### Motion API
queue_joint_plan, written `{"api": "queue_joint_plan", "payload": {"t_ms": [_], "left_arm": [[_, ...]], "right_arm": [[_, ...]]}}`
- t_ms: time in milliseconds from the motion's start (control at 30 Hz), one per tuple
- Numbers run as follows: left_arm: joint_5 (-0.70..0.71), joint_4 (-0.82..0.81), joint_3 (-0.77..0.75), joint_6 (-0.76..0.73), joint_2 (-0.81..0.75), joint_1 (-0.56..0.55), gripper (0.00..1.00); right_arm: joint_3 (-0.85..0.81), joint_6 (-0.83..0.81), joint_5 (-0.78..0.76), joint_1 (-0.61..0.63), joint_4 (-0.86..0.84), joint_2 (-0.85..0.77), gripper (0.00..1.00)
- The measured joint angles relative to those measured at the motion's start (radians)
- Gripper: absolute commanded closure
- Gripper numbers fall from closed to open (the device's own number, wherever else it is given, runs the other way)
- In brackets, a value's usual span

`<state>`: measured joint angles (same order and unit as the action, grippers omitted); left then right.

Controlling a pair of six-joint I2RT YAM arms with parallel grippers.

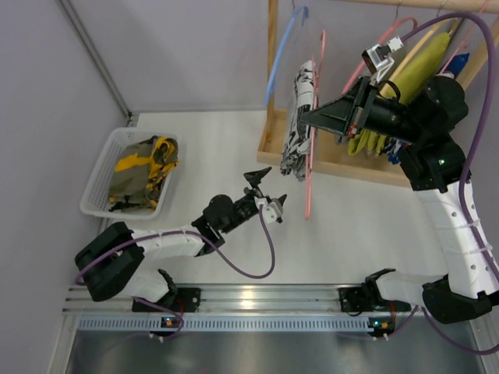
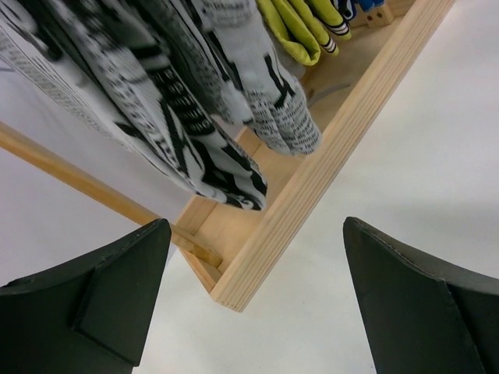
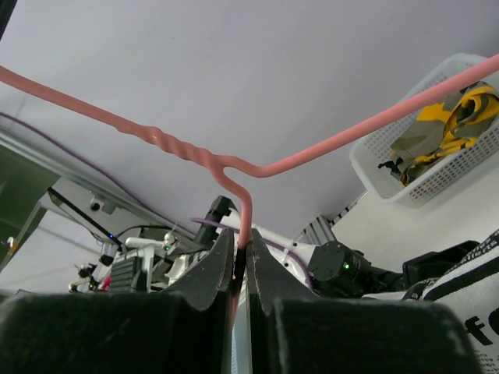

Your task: Remove the trousers from the hanger

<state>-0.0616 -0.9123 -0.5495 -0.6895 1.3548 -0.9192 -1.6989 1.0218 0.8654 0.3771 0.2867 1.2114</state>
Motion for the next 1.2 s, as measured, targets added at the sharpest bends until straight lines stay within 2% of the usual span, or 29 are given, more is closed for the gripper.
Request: {"api": "queue_joint_plan", "payload": {"t_ms": [200,500,800,900,1000,1200], "left_arm": [[0.026,-0.097,-0.017,-0.029,0.101,0.000,0.01],[0.039,-0.205,-0.132,-0.011,0.216,0.000,0.01],[0.053,-0.249,-0.197,0.028,0.282,-0.005,0.02],[0.098,-0.256,-0.239,0.027,0.319,-0.016,0.01],[0.145,-0.265,-0.285,0.026,0.359,-0.016,0.03],[0.187,-0.272,-0.299,0.020,0.373,0.014,0.15]], "right_arm": [[-0.025,0.000,-0.003,0.000,0.001,-0.004,1.00],[-0.024,0.007,-0.007,0.000,0.023,-0.004,1.00],[-0.024,0.008,-0.007,0.000,0.036,-0.004,1.00],[-0.024,0.008,-0.008,0.000,0.038,-0.004,1.00],[-0.024,0.006,-0.008,0.000,0.048,-0.004,1.00],[-0.024,-0.006,-0.016,-0.007,0.065,-0.004,1.00]]}}
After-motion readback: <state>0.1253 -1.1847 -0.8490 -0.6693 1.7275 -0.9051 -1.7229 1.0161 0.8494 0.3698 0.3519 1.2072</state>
